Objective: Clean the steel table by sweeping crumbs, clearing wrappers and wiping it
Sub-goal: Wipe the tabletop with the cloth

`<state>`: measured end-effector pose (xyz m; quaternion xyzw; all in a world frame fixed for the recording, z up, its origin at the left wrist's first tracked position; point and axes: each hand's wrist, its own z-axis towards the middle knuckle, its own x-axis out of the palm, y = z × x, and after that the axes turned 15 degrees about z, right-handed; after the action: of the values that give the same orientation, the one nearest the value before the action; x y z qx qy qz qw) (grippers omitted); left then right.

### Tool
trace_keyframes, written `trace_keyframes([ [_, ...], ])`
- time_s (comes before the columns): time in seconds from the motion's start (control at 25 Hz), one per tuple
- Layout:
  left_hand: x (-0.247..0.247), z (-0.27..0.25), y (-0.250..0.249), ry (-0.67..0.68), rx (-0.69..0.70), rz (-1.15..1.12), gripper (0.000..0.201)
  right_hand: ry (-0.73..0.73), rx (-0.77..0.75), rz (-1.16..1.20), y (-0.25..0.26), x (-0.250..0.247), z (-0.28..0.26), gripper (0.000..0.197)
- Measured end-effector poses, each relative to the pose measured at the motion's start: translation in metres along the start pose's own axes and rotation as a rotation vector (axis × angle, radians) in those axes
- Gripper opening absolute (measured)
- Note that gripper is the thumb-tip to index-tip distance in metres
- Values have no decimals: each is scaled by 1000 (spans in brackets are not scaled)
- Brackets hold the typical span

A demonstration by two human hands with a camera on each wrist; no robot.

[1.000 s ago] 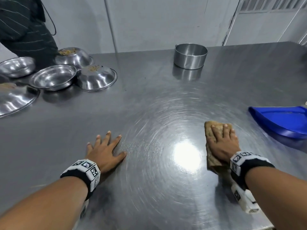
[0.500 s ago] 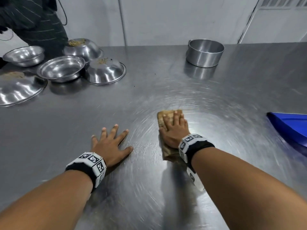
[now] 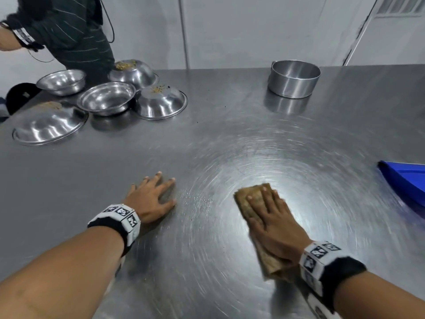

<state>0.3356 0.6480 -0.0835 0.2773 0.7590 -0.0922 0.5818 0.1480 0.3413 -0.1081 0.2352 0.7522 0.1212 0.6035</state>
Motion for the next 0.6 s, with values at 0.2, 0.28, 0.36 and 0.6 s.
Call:
trace_keyframes([
  [0.2,18,-13,66,28,-221,10,84,-83,209,-57,-69,-28,33,76],
  [0.28,25,-7,81,24,-249,-18,77,-124,286,-15,-62,-39,53,68],
  [0.36,30,1,86,20,-240,-38,73,-169,364,27,-43,-47,76,64],
  [0.6,36,9,89,-4,-245,-29,73,-202,453,23,24,-37,141,66],
])
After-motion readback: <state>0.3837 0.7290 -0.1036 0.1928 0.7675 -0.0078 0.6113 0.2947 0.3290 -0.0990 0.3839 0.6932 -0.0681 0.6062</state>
